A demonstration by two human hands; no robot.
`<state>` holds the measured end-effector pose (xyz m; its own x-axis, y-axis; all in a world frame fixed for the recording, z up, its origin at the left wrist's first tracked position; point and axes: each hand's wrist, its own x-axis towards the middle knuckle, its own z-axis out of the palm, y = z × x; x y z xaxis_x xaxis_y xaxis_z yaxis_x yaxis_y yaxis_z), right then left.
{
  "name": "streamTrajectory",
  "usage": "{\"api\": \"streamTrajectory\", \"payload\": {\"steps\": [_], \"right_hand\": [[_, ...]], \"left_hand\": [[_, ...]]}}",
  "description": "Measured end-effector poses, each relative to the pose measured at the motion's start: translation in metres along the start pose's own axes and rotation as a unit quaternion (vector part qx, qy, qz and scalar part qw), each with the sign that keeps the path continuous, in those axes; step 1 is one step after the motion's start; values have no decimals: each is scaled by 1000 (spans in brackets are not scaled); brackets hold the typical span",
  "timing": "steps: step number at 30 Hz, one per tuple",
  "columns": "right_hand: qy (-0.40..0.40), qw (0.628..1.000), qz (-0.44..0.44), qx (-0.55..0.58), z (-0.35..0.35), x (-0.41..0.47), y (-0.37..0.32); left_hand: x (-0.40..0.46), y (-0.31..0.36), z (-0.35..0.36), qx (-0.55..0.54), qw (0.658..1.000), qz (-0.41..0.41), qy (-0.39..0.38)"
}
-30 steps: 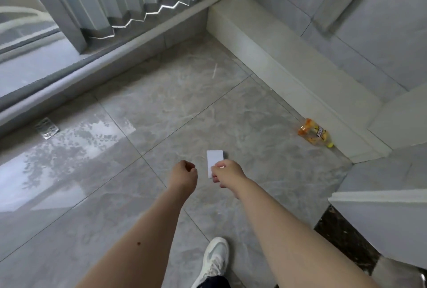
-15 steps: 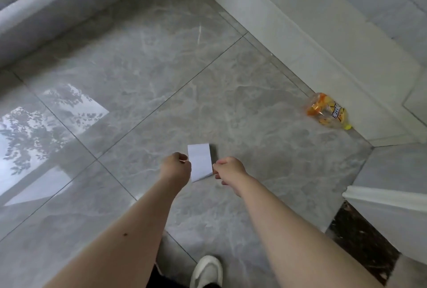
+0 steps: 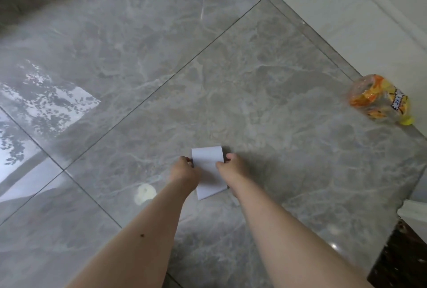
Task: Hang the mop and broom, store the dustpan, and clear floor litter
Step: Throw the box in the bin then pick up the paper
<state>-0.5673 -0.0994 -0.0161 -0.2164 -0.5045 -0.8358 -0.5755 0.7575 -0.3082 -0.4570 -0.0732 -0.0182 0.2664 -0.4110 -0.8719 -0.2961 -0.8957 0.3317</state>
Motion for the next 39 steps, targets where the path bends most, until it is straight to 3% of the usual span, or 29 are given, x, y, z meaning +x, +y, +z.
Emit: {"api": "streamTrajectory", "payload": {"steps": [10, 21, 29, 39], "right_hand": [[-11, 999, -29, -43, 11, -47, -49], [-50, 977, -162, -133, 56, -188, -234], [-100, 949, -246, -172, 147, -290, -365], [-145, 904, -310, -255, 278, -340, -463]], "left_hand": [[-40, 15, -42, -74, 997, -5, 27], [-119, 37, -249, -245, 962, -6, 124], [-150, 12, -422, -329, 917, -6, 227], [-115, -45, -555, -430, 845, -73, 309]]}}
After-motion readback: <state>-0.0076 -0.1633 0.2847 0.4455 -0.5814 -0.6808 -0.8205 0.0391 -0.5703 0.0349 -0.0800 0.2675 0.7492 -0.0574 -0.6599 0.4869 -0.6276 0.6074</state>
